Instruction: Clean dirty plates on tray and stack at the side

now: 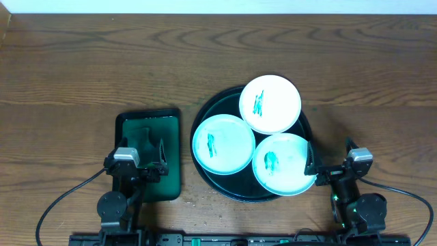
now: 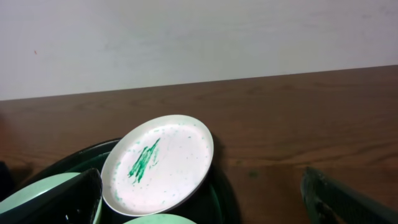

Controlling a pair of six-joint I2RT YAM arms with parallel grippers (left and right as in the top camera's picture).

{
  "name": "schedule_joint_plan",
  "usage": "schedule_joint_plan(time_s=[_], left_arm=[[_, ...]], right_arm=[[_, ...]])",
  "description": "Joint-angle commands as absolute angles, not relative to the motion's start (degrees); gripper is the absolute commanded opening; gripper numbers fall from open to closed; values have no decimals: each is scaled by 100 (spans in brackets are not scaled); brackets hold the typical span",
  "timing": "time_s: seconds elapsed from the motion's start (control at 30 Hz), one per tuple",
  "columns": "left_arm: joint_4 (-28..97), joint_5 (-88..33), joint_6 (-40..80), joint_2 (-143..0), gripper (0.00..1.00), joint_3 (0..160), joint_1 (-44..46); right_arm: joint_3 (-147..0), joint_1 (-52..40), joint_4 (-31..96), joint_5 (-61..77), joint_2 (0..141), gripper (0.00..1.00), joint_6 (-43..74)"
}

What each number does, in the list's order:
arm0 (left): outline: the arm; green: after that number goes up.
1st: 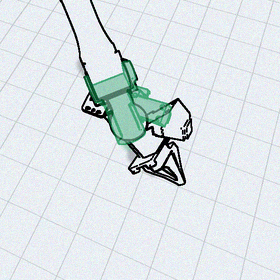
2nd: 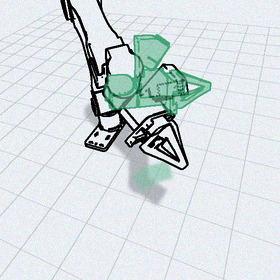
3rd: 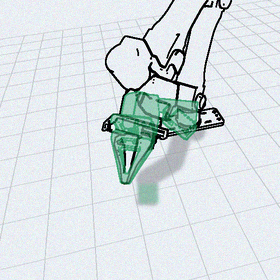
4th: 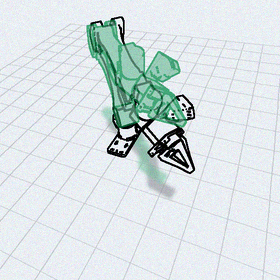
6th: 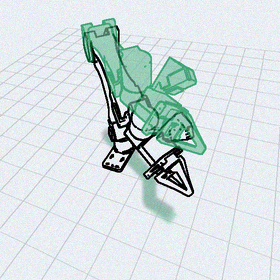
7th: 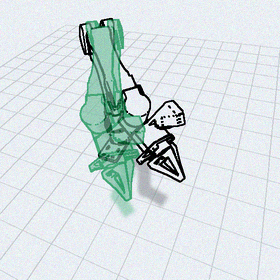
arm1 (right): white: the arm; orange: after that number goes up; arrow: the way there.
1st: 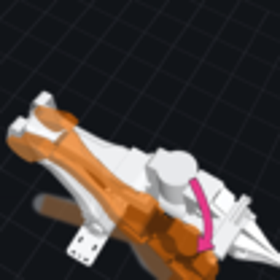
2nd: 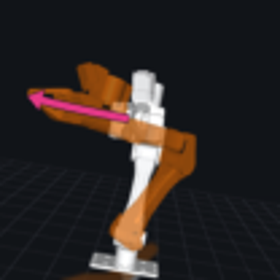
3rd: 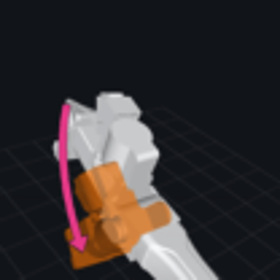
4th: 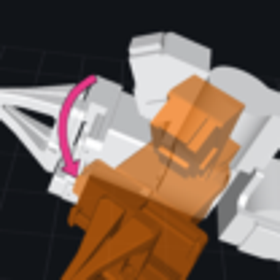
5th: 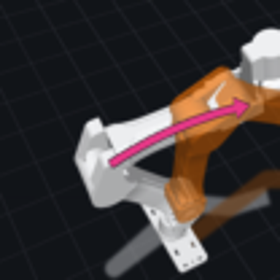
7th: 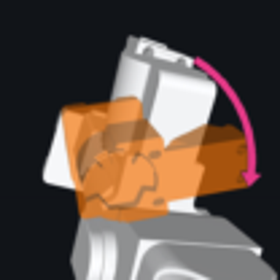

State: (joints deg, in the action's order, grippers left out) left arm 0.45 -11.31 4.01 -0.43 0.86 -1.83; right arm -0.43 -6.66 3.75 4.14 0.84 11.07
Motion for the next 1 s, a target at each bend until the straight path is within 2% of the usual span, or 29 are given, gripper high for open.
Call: schedule_joint_plan(time_s=[0.0,0.6,0.77,0.97], left_arm=[[279,-1286,322,-30,93,23,-207],[43,-1481,412,-266,93,261,-202],[40,-1474,377,-1122,93,792,-202],[158,-1435,172,-2963,93,1951,-202]], right_arm=[[-32,-609,390,473,43,99,1022],[-30,-609,390,473,43,99,1022],[-30,-609,388,473,43,99,1022],[-30,-609,390,473,43,99,1022]])
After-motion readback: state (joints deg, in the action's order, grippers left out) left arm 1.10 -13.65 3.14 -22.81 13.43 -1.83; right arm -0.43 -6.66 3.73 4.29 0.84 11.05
